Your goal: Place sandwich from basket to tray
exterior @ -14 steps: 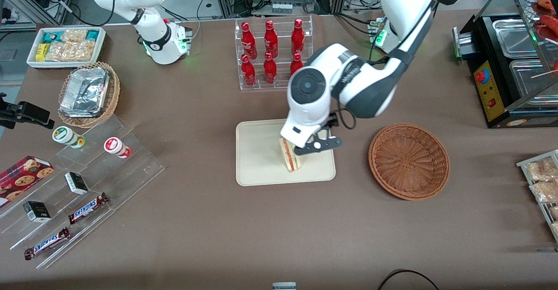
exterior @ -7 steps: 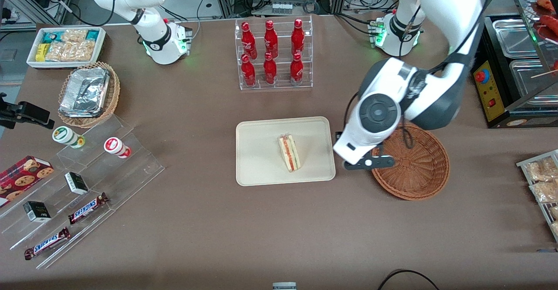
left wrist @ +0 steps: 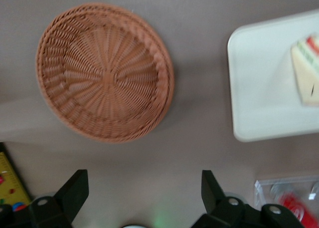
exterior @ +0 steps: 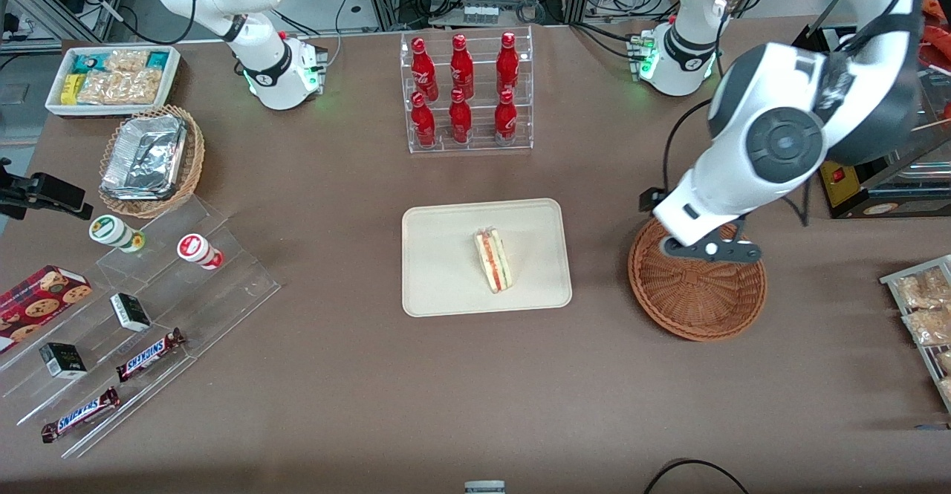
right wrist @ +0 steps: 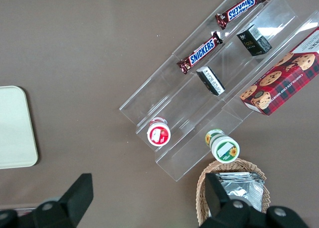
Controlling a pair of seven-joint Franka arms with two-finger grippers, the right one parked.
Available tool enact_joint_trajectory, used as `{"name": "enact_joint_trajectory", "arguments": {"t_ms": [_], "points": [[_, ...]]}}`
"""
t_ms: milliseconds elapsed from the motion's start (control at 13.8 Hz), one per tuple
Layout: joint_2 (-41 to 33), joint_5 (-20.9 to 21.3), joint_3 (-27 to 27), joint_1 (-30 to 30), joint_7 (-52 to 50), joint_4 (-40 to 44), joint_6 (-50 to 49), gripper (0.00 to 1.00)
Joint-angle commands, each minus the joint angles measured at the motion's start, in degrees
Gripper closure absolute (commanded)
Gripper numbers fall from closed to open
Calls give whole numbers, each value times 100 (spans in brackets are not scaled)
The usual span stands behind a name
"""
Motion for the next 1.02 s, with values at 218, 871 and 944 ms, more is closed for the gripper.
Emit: {"name": "enact_joint_trajectory", "arguments": {"t_ms": [218, 871, 944], "points": [[-882, -189, 1000, 131, 1934, -107, -882, 0], [-1190, -207, 1951, 175, 2632, 350, -1235, 0], [-1190, -207, 1951, 175, 2632, 394, -1261, 0]]}}
